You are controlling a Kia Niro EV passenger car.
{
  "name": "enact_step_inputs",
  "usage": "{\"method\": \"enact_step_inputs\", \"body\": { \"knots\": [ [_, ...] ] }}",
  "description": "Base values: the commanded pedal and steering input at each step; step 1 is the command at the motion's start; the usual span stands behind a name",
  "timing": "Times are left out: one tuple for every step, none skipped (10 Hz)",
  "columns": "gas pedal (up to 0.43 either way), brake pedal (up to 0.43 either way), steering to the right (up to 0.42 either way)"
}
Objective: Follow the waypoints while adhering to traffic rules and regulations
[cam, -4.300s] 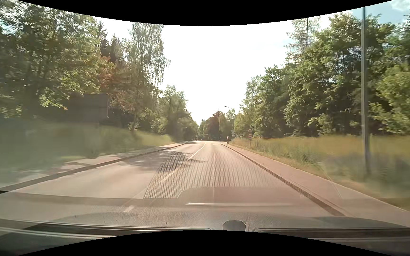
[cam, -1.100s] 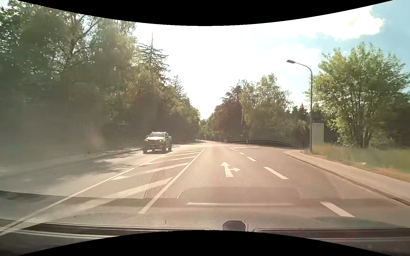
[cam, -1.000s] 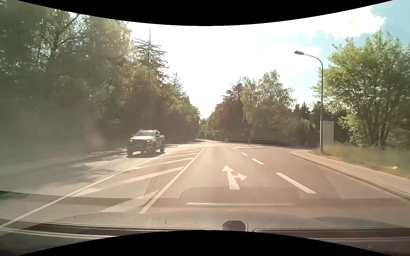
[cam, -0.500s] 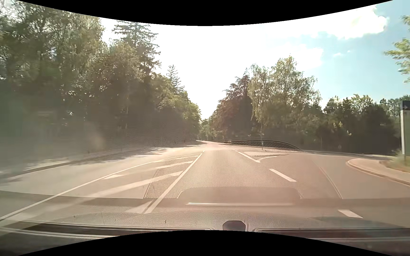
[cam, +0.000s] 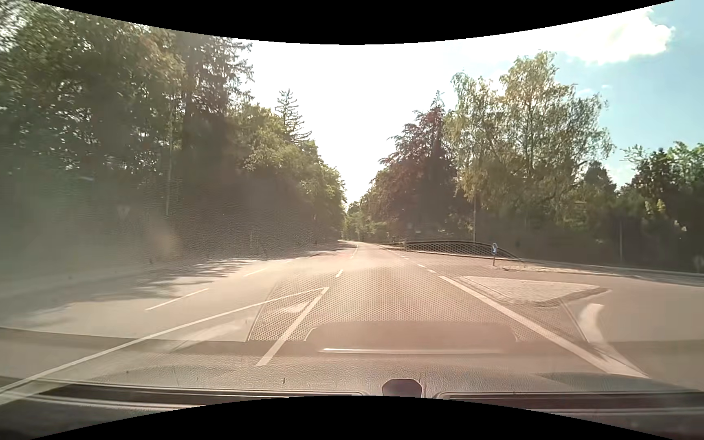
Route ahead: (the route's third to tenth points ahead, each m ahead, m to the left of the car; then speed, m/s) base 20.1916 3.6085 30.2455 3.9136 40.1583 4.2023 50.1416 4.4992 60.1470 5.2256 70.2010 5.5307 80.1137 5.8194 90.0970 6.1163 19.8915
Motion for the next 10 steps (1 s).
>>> {"method": "enact_step_inputs", "body": {
  "knots": [
    [0.11,0.006,-0.005],
    [0.11,0.006,-0.003],
    [0.11,0.006,-0.002],
    [0.11,0.006,-0.002],
    [0.11,0.006,-0.002],
    [0.11,0.006,-0.002],
    [0.11,0.006,-0.002],
    [0.11,0.006,-0.002],
    [0.11,0.006,-0.002],
    [0.11,0.006,-0.002]
  ]
}}
